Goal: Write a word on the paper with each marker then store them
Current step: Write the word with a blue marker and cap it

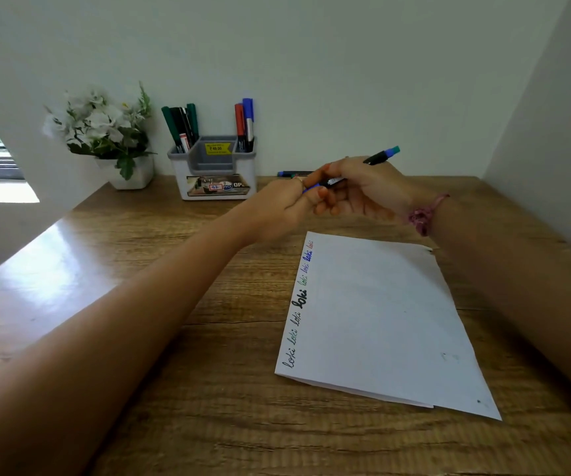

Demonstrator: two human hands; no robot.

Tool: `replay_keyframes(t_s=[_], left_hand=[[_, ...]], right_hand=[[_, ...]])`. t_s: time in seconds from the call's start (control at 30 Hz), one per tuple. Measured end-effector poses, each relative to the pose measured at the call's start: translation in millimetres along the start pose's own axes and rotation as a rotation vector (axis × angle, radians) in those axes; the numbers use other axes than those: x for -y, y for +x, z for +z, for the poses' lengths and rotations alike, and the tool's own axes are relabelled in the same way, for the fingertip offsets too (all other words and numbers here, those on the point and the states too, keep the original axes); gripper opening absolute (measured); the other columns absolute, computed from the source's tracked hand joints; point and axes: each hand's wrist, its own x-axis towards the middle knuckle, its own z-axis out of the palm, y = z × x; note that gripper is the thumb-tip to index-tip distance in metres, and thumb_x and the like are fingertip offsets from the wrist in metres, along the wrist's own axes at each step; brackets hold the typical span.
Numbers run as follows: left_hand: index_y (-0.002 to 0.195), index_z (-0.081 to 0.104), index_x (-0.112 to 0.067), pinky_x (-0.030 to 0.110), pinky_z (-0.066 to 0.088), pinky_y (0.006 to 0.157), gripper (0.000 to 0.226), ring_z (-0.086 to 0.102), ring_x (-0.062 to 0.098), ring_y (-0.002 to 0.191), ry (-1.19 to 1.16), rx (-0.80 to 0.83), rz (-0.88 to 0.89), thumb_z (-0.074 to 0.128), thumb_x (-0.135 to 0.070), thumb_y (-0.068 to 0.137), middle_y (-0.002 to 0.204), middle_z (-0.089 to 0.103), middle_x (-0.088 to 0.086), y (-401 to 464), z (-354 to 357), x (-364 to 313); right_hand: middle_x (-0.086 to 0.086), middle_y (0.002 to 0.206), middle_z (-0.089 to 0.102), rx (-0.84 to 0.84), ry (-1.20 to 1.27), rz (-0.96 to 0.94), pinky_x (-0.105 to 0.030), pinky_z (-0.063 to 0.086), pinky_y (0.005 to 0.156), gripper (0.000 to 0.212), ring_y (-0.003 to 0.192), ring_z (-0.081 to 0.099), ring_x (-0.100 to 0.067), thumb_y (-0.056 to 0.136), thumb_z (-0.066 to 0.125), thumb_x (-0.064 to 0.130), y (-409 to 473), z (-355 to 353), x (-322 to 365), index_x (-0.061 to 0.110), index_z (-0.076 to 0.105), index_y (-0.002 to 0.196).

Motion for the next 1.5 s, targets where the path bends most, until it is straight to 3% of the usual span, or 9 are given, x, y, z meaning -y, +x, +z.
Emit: replay_keyframes(t_s=[0.23,0.4,0.57,0.7,0.83,1.1,1.2,1.37,1.5], left_hand=[[0.070,0.062,0.002,0.016,0.031,0.043,0.054,0.040,0.006,0.039,-0.061,-0.096,-0.032,0.045,-0.043,0.095,0.045,0.041,-0.002,-11,-11,-20],[0.050,0.037,-0.013,0.019,0.025,0.045,0.056,0.031,0.007,0.040,-0.093,-0.125,-0.091,0.044,-0.048,0.093,0.045,0.033,-0.002,-32,-14,-28],[0.068,0.044,-0.014,0.027,0.035,0.059,0.069,0.040,0.014,0.058,-0.095,0.045,-0.252,0.024,-0.080,0.071,0.064,0.045,0.001,-63,-12,-37],[0.092,0.053,-0.017,0.031,0.046,0.073,0.043,0.054,0.014,0.079,-0.119,0.124,-0.263,0.068,-0.053,0.074,0.089,0.059,-0.004,-85,-10,-35],[0.114,0.050,-0.041,0.025,0.035,0.095,0.051,0.044,0.003,0.113,-0.233,0.260,-0.259,0.076,-0.043,0.070,0.119,0.050,-0.022,-102,-15,-37],[0.119,0.039,-0.030,0.002,0.030,0.077,0.057,0.040,-0.013,0.093,-0.142,0.440,-0.267,0.074,-0.032,0.074,0.096,0.033,-0.040,-102,-17,-37],[0.105,0.037,-0.041,0.009,0.030,0.081,0.050,0.041,-0.007,0.090,-0.107,0.446,-0.302,0.074,-0.040,0.070,0.096,0.036,-0.035,-101,-17,-34],[0.124,0.040,-0.023,0.028,0.043,0.085,0.105,0.048,0.010,0.102,0.014,0.455,-0.295,0.067,-0.080,0.040,0.113,0.047,-0.011,-98,-17,-26],[0.132,0.033,-0.023,0.019,0.039,0.085,0.099,0.045,0.009,0.108,-0.016,0.476,-0.294,0.069,-0.067,0.051,0.122,0.043,-0.010,-98,-18,-27]], right_hand=[[-0.018,0.110,0.066,0.205,0.087,0.075,-0.028,0.055,0.080,0.035,0.104,0.066,-0.027,0.100,0.034,0.017,-17,6,10,0.002,0.059,0.119],[-0.020,0.124,0.060,0.263,0.054,0.154,-0.036,0.051,0.095,0.039,0.116,0.059,-0.030,0.100,0.034,0.023,-42,11,19,0.004,0.049,0.130],[-0.009,0.102,0.070,0.156,-0.025,0.103,-0.026,0.056,0.073,0.035,0.095,0.069,-0.024,0.098,0.035,0.026,-75,19,12,0.013,0.063,0.116],[-0.002,0.071,0.065,0.042,-0.045,0.039,-0.019,0.050,0.056,0.028,0.064,0.063,-0.012,0.096,0.039,0.015,-102,29,-3,0.011,0.067,0.096],[-0.004,0.062,0.063,0.102,-0.110,0.005,-0.018,0.048,0.049,0.016,0.054,0.060,-0.014,0.081,0.050,0.011,-119,44,-11,0.008,0.064,0.089],[-0.001,0.066,0.071,0.237,-0.266,0.030,-0.020,0.054,0.057,0.015,0.060,0.067,-0.010,0.080,0.060,-0.007,-126,67,-20,0.005,0.063,0.088],[0.003,0.062,0.069,0.292,-0.331,-0.010,-0.019,0.053,0.057,0.014,0.056,0.065,-0.007,0.077,0.058,-0.002,-120,76,-14,0.008,0.064,0.084],[-0.018,0.062,0.061,0.263,-0.309,-0.072,-0.021,0.049,0.047,0.011,0.047,0.059,-0.013,0.076,0.054,0.001,-101,85,-22,0.008,0.061,0.078],[-0.028,0.073,0.062,0.263,-0.291,-0.135,-0.020,0.048,0.046,0.005,0.047,0.057,-0.012,0.073,0.059,0.010,-100,84,-34,0.013,0.062,0.074]])
